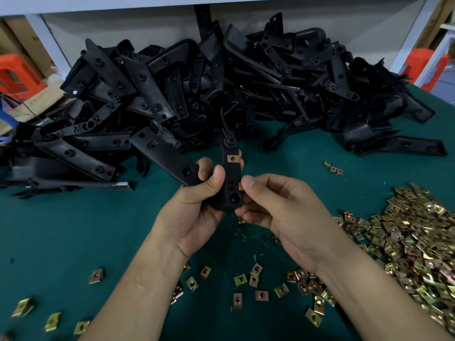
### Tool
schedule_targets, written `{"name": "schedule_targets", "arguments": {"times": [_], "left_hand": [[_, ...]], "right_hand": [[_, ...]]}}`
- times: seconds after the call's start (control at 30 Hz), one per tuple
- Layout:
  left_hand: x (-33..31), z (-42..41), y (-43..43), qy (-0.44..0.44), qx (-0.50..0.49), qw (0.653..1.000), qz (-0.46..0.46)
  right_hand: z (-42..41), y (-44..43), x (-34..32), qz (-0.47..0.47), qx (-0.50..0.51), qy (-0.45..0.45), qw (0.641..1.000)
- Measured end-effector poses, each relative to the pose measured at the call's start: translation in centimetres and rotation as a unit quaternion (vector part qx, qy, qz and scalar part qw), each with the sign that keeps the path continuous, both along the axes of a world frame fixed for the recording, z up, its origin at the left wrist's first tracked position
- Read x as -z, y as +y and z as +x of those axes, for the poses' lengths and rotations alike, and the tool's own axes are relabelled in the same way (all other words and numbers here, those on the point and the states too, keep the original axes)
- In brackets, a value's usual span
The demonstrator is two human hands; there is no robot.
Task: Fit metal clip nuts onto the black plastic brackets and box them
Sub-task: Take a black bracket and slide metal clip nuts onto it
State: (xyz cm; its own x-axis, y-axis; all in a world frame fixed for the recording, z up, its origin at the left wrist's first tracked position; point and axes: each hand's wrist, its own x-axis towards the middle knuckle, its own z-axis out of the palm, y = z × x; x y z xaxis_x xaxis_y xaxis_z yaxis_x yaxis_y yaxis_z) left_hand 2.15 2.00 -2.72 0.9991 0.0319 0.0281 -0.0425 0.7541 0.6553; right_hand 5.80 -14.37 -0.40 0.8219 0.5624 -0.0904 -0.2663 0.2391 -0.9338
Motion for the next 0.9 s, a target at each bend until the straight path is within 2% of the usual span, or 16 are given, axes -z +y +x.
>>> {"name": "schedule_targets", "arguments": {"times": [0.23, 0.43, 0.57, 0.73, 0.9], "left_hand": [[0.1, 0.3, 0.0, 0.000, 0.014, 0.996, 0.086], [0.1, 0.2, 0.0, -0.001, 0.049, 0.993, 0.106], [0.1, 0.3, -0.4, 0.003, 0.028, 0.990, 0.136], [0.0, 0.3, -1.1, -0.005, -0.053, 0.986, 0.160], [0.0, 0.3, -1.5, -0.009, -0.075, 0.981, 0.179]], "right_hand": [[-0.1, -0.4, 0.0, -0.066, -0.017, -0.064, 0.996], [0.4, -0.9, 0.2, -0.114, -0.047, -0.090, 0.988], [0.5, -0.8, 0.7, -0.131, 0.004, -0.109, 0.985], [0.4, -0.3, 0.8, -0.139, 0.078, -0.157, 0.975], [0.0, -0.1, 0.7, -0.142, 0.122, -0.176, 0.966]]}}
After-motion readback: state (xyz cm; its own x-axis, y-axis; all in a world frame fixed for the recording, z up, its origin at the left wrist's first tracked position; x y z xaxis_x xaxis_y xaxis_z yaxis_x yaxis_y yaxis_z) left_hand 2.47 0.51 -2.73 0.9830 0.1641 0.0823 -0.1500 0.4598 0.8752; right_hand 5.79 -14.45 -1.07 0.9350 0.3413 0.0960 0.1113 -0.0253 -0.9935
